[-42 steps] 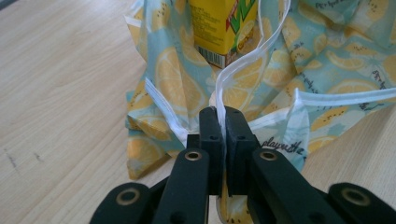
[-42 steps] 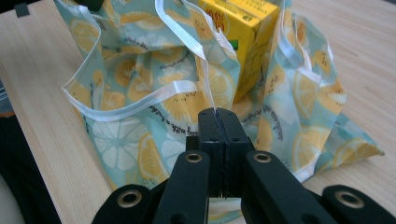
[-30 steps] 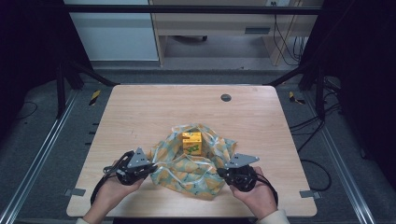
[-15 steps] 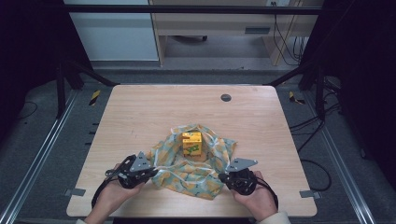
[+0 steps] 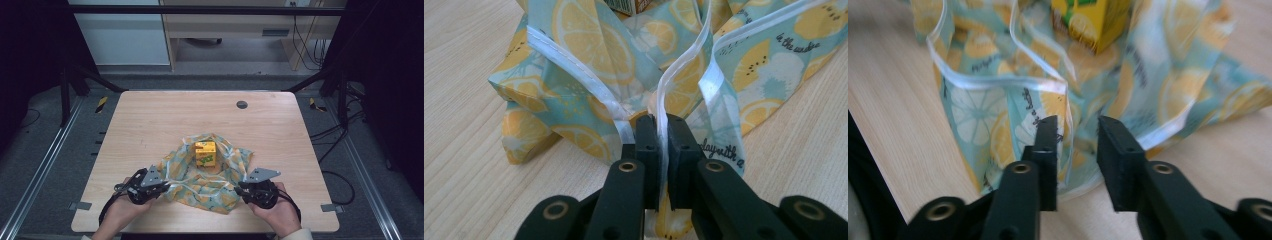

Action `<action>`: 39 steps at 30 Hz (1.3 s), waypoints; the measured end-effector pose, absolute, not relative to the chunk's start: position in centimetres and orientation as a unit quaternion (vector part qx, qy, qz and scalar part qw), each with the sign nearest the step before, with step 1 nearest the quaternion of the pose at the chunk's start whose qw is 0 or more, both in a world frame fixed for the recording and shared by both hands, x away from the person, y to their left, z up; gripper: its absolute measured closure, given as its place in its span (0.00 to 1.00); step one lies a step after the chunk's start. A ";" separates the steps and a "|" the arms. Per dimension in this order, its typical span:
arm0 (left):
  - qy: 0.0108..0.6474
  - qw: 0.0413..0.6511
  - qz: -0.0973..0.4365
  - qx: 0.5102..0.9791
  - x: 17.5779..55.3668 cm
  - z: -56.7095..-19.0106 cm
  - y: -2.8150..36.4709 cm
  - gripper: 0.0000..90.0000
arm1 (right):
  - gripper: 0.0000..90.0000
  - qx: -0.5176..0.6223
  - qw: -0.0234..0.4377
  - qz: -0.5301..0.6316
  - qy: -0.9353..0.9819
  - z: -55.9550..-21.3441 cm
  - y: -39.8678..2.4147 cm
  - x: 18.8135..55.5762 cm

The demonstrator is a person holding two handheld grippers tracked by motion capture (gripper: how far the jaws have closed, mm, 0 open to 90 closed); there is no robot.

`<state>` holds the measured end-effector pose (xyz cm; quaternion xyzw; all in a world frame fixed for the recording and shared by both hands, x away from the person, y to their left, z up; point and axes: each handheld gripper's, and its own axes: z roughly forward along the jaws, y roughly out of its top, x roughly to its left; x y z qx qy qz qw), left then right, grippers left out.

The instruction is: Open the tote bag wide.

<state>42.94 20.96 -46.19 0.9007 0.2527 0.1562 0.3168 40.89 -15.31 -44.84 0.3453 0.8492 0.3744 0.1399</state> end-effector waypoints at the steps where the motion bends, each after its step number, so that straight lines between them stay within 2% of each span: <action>1: 0.253 0.317 0.157 0.901 42.9 -46.2 21.0 0.95 | 0.73 0.345 0.144 0.376 0.848 -44.3 -15.4 41.0; 5: 0.253 0.322 0.163 0.897 42.7 -46.0 21.1 0.92 | 0.66 0.345 0.157 0.381 0.843 -42.8 -15.5 41.5; 7: 0.254 0.329 0.165 0.895 42.6 -45.8 21.2 0.88 | 0.57 0.347 0.170 0.382 0.839 -41.6 -15.4 42.3; 10: 0.256 0.333 0.169 0.892 42.5 -45.6 21.3 0.80 | 0.54 0.353 0.182 0.379 0.835 -40.6 -15.1 43.4; 14: 0.260 0.350 0.182 0.882 42.2 -45.0 21.5 0.66 | 0.53 0.351 0.190 0.372 0.838 -40.1 -14.2 44.7; 19: 0.254 0.367 0.204 0.871 41.4 -43.2 21.9 0.58 | 0.51 0.355 0.188 0.360 0.842 -40.3 -12.3 47.0; 20: 0.253 0.367 0.207 0.871 41.2 -42.7 22.1 0.54 | 0.50 0.356 0.187 0.352 0.845 -40.7 -11.6 47.9; 26: 0.244 0.362 0.209 0.875 40.5 -42.3 21.6 0.48 | 0.50 0.368 0.182 0.344 0.844 -41.5 -10.7 49.3; 27: 0.239 0.356 0.205 0.880 40.5 -42.6 21.2 0.46 | 0.51 0.371 0.181 0.342 0.844 -41.7 -10.5 49.5; 29: 0.237 0.347 0.200 0.885 40.5 -43.3 20.8 0.44 | 0.61 0.369 0.181 0.336 0.847 -42.1 -10.3 49.9; 30: 0.239 0.343 0.194 0.888 40.6 -43.7 20.6 0.42 | 0.74 0.370 0.183 0.335 0.847 -42.2 -10.2 50.0; 31: 0.240 0.339 0.191 0.889 40.6 -44.0 20.5 0.43 | 0.80 0.368 0.186 0.337 0.847 -42.2 -10.2 50.1; 32: 0.240 0.337 0.188 0.891 40.7 -44.4 20.3 0.43 | 0.80 0.368 0.186 0.337 0.847 -42.2 -10.2 50.1; 35: 0.236 0.333 0.178 0.895 40.7 -45.4 19.8 0.46 | 0.93 0.369 0.184 0.340 0.845 -42.2 -10.2 50.4; 36: 0.232 0.331 0.179 0.897 40.7 -45.6 19.8 0.51 | 0.95 0.368 0.184 0.338 0.847 -42.2 -10.2 50.7; 37: 0.227 0.330 0.177 0.899 40.8 -45.9 19.7 0.63 | 0.97 0.370 0.184 0.340 0.845 -42.3 -10.2 51.1; 39: 0.224 0.326 0.169 0.903 41.0 -46.5 19.5 0.66 | 0.97 0.373 0.183 0.339 0.844 -42.3 -10.2 51.4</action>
